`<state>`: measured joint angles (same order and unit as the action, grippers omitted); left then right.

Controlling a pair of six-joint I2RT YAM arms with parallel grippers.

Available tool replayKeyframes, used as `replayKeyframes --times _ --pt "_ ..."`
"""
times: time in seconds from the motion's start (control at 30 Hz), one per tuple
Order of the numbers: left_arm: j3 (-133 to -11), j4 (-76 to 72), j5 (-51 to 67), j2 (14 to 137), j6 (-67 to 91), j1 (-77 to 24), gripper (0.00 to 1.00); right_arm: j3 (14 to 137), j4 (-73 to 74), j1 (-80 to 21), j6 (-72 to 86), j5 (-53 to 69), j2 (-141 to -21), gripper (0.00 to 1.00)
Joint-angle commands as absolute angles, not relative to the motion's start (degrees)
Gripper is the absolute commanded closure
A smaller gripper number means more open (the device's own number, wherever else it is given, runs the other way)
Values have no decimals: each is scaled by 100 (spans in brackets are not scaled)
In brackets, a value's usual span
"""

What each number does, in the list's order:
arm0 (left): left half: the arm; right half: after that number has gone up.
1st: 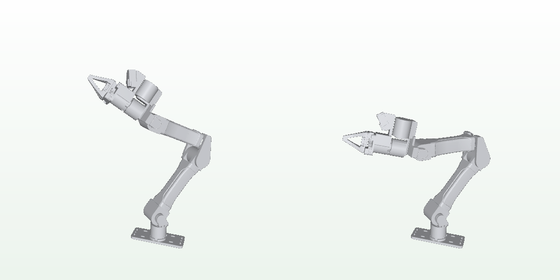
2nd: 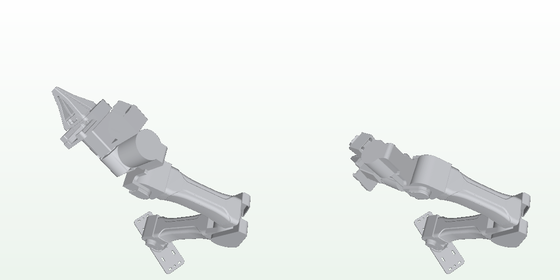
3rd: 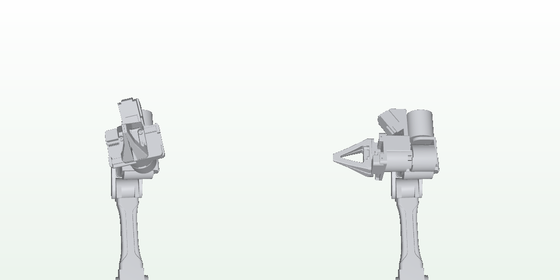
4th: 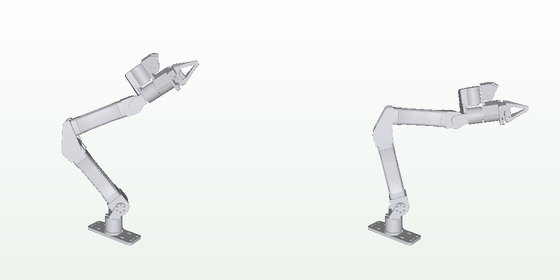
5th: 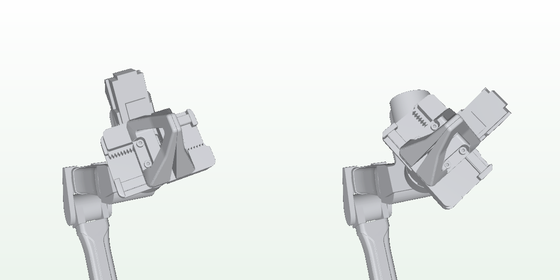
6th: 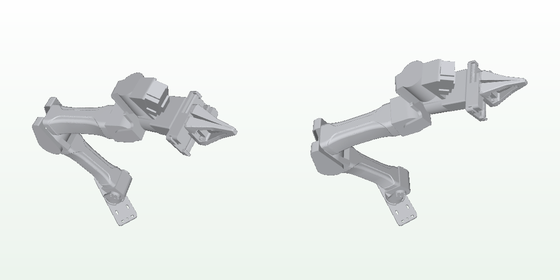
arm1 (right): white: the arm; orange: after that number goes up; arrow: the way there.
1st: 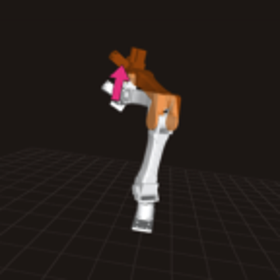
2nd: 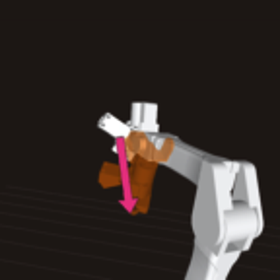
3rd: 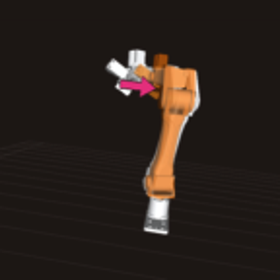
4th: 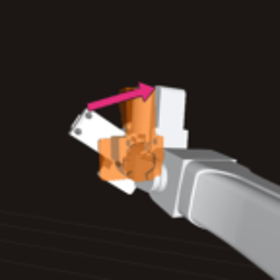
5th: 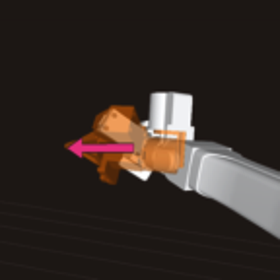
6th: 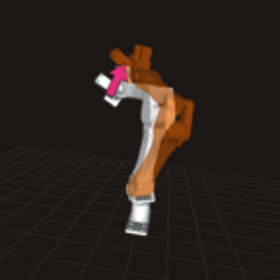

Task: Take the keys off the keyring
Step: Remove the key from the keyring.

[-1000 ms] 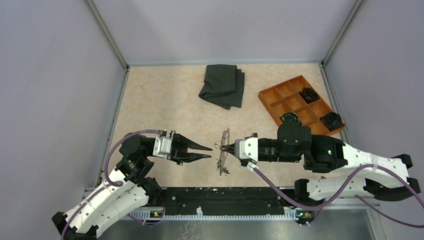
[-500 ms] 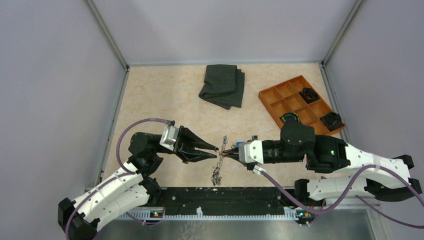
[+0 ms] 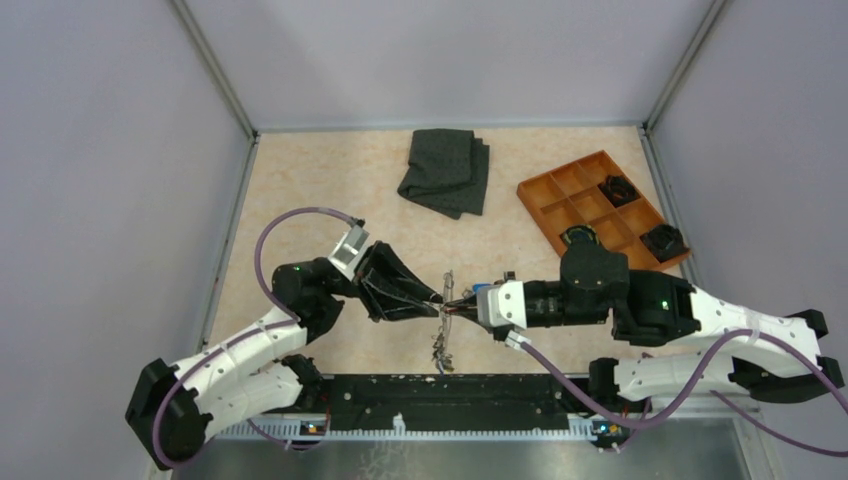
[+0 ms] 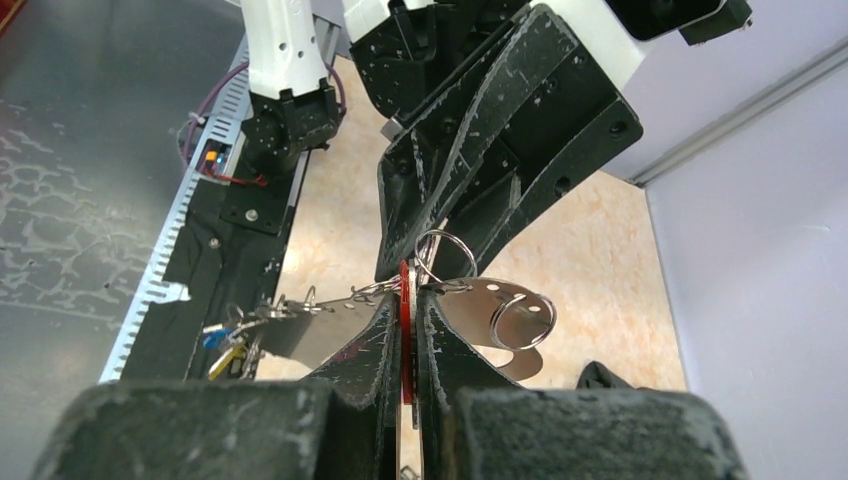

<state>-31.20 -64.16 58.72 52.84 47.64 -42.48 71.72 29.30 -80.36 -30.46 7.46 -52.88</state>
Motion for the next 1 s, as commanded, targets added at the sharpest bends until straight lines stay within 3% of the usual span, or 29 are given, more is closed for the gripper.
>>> replayKeyframes --times 0.0,0.4,0.97 --pt "-3013 -7545 5969 5324 5349 -4263 68 7358 2711 -7989 -3103 792 -5168 100" --pt "-3050 -7746 6039 5553 5594 -4263 70 7356 2707 -7989 -3123 765 -5203 100" --pt "-2949 -9275 5930 6138 6683 -4271 71 7278 2672 -7989 -3205 492 -5280 100"
